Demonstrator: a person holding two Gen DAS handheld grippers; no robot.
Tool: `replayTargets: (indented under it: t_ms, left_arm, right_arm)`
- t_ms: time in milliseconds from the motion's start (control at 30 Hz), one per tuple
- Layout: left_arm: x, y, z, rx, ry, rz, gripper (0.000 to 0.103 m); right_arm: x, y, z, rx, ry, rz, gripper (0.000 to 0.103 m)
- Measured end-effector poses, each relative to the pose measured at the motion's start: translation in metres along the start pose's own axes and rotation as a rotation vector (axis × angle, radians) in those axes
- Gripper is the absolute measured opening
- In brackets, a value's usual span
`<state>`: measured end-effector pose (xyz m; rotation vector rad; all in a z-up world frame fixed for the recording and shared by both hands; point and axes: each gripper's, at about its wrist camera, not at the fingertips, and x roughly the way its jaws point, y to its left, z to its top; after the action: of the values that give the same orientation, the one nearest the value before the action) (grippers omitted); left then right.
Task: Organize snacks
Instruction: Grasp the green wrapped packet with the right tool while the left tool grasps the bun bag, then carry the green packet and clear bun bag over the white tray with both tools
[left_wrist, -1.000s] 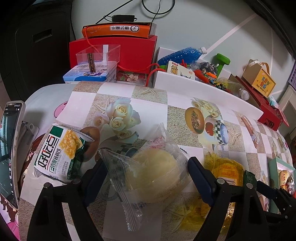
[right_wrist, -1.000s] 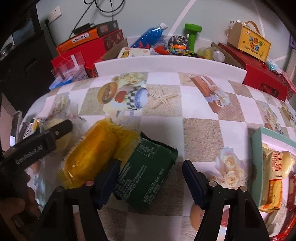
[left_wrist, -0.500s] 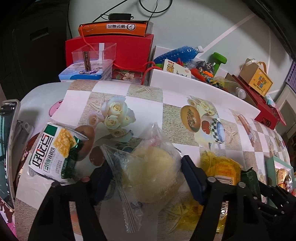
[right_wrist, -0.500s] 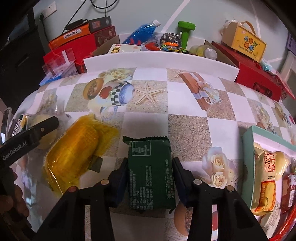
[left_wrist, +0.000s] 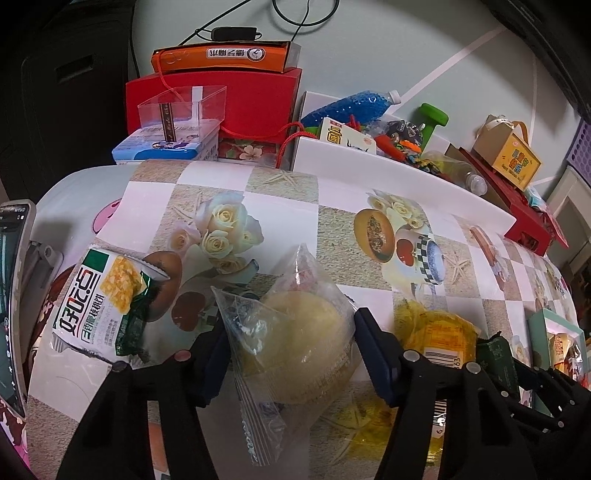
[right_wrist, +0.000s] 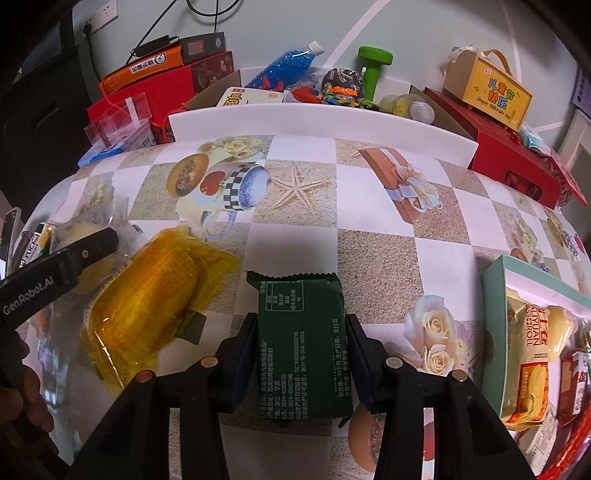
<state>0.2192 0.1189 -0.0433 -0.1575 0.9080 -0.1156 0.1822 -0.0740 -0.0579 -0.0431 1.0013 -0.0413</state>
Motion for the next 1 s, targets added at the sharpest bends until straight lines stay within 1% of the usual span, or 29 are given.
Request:
replayTargets:
  t_ms: [67,300,833,1000]
  left_arm:
    - [-0.001,-0.001,0.000,0.005,-0.005,-0.001,0.063]
    - [-0.007,-0.004,0.002,0.012,-0.019,-0.007,0.060]
    - [-0.031,-0.007,0.007,0.016,-0.085,-0.027,0.059]
    - [-0.036,-0.010,0.009,0.019,-0.097,-0.032,0.059]
  right_arm:
    - [-0.001,-0.001,0.000,0.008,0.000,0.010,0.043]
    - [-0.007,-0.003,0.002,0.024,-0.011,0.053,0.043]
    - [-0.033,-0.009,0.008,0.047,-0.078,0.062,0.043]
    - [-0.040,-0.011,0.009,0.050,-0.085,0.060,0.043]
